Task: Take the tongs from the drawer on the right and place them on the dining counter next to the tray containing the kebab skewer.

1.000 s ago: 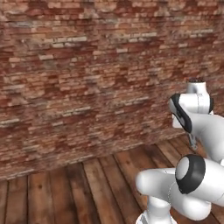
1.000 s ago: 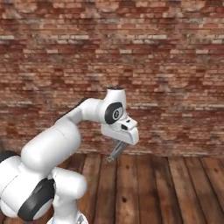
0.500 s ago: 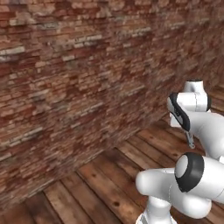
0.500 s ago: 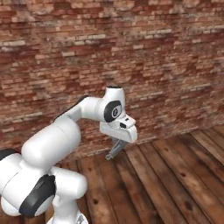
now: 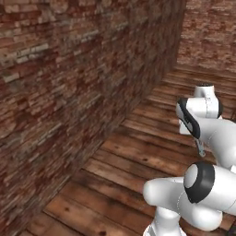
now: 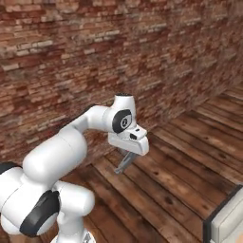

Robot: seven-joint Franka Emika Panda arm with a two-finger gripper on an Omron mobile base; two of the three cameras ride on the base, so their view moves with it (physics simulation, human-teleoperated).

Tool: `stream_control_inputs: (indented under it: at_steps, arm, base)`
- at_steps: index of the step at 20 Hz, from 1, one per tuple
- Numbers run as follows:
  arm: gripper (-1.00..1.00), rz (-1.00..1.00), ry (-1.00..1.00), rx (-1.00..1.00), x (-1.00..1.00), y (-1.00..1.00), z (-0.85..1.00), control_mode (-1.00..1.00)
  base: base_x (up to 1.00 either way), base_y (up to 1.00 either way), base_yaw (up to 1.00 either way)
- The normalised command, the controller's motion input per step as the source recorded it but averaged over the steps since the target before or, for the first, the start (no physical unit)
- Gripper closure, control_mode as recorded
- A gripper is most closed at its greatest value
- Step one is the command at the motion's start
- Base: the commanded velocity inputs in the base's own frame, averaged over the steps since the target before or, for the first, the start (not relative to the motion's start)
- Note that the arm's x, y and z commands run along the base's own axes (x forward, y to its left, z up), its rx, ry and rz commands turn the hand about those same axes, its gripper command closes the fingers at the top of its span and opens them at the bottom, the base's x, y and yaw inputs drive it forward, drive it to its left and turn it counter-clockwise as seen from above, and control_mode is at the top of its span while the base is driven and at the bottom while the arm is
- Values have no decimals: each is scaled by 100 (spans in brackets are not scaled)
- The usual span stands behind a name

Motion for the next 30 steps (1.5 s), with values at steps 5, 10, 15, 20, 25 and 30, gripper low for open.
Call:
stream_control_inputs:
  at_steps: [5,10,15,20,25,30]
  arm:
    - [100,0,0,0,0,0,0,100]
    - [100,0,0,0,0,0,0,100]
    - [100,0,0,0,0,0,0,100]
    - [100,0,0,0,0,0,0,100]
    - [100,0,0,0,0,0,0,100]
    - [100,0,0,0,0,0,0,100]
  base:
    - [44,17,-60]
    - [50,23,-57]
    - [53,31,-56]
    - [65,36,-42]
    - [68,37,-41]
    - [66,37,-43]
